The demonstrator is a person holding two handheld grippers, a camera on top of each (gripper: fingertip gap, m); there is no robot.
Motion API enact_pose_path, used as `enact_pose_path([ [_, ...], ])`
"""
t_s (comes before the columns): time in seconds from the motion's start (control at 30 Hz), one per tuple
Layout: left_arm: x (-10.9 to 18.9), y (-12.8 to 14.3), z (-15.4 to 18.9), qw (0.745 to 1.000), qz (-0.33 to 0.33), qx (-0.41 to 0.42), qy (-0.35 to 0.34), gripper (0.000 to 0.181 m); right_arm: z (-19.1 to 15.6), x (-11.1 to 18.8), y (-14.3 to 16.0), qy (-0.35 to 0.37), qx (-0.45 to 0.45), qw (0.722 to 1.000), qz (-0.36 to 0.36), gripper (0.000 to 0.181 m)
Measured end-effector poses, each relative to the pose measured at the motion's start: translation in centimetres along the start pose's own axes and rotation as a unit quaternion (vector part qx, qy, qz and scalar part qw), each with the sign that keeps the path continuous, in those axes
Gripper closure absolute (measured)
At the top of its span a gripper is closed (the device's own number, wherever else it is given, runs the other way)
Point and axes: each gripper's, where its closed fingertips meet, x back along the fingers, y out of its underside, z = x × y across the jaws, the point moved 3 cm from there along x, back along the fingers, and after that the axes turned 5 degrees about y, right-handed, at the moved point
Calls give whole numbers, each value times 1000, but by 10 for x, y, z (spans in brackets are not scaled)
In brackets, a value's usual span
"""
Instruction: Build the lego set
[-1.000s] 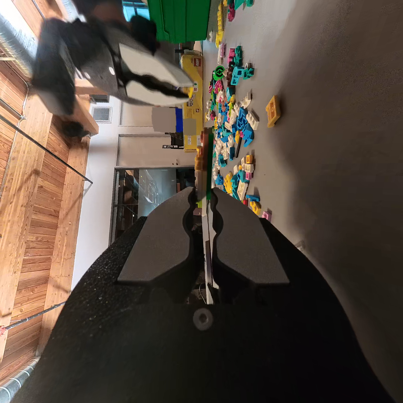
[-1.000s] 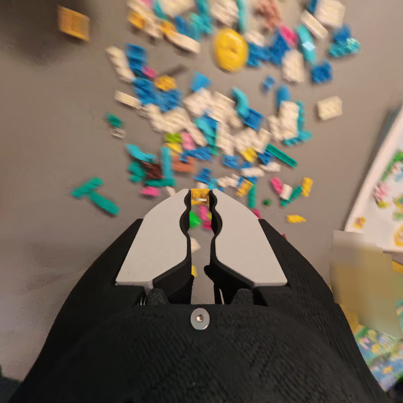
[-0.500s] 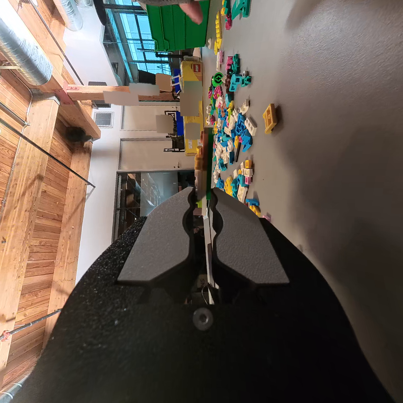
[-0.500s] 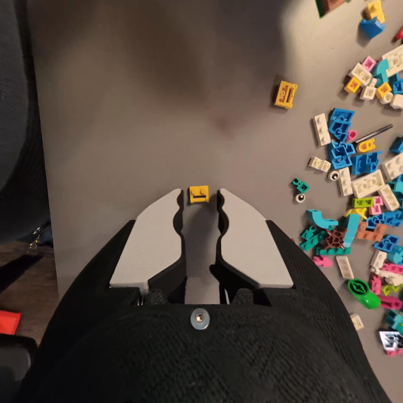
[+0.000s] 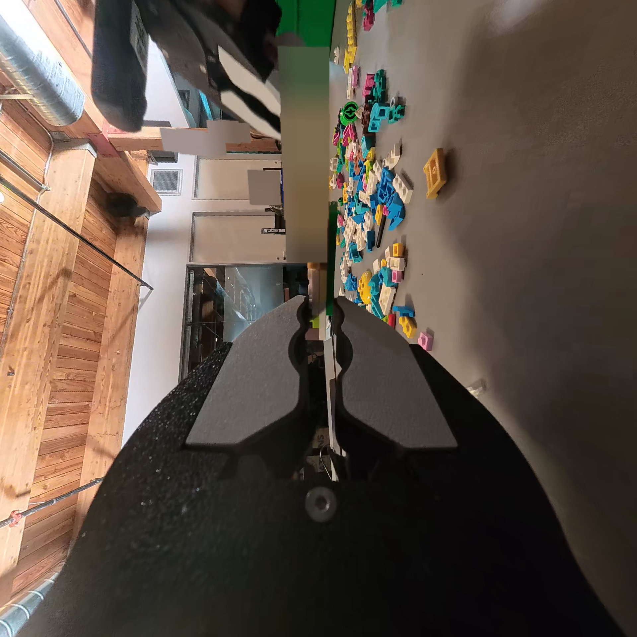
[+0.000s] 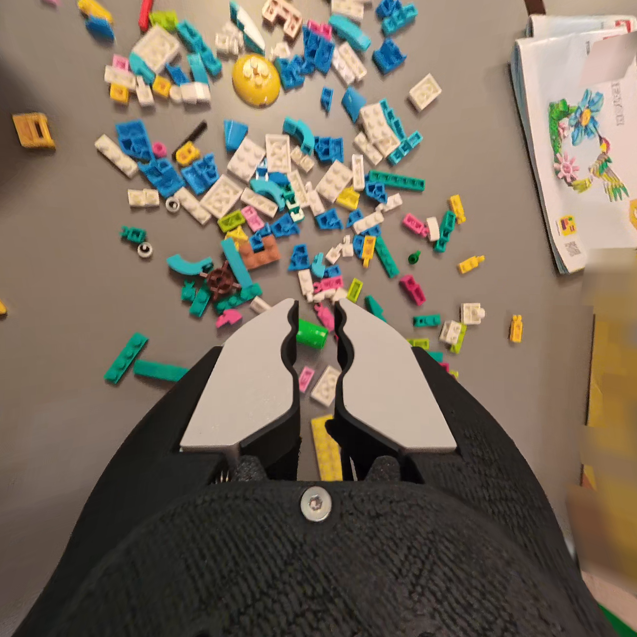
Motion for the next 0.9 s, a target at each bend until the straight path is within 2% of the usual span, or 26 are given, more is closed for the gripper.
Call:
enact_pose_path([
  [0.07,-1,-2,1,1000,2,-3,2,170,8,-10,-8,-10,-3,1000,10,166],
  [0.23,0,-3,-1,1000,5,-6,-4,169,16,-27,-15,-45,-15,999,-20,166],
  [0.33,0,-5,1,1000,10,-11,2,170,5,-18,-43,-77,-32,997,8,168],
  [0.47,-1,-9,4,1000,24,-7,7,170,-10,-4,-67,-63,21,998,1,167],
  [0.6,-2,-4,5,1000,18,7,7,169,-27,6,-75,-75,66,995,2,168],
  [0.7,-2,-3,5,1000,21,17,8,169,-29,8,-75,-64,63,996,-11,168],
  [0.8,-2,-3,5,999,24,24,8,169,-56,3,-79,-133,74,988,-23,168],
  [0.9,0,3,1,999,19,49,-3,170,-98,-10,-80,-198,151,967,-62,168],
])
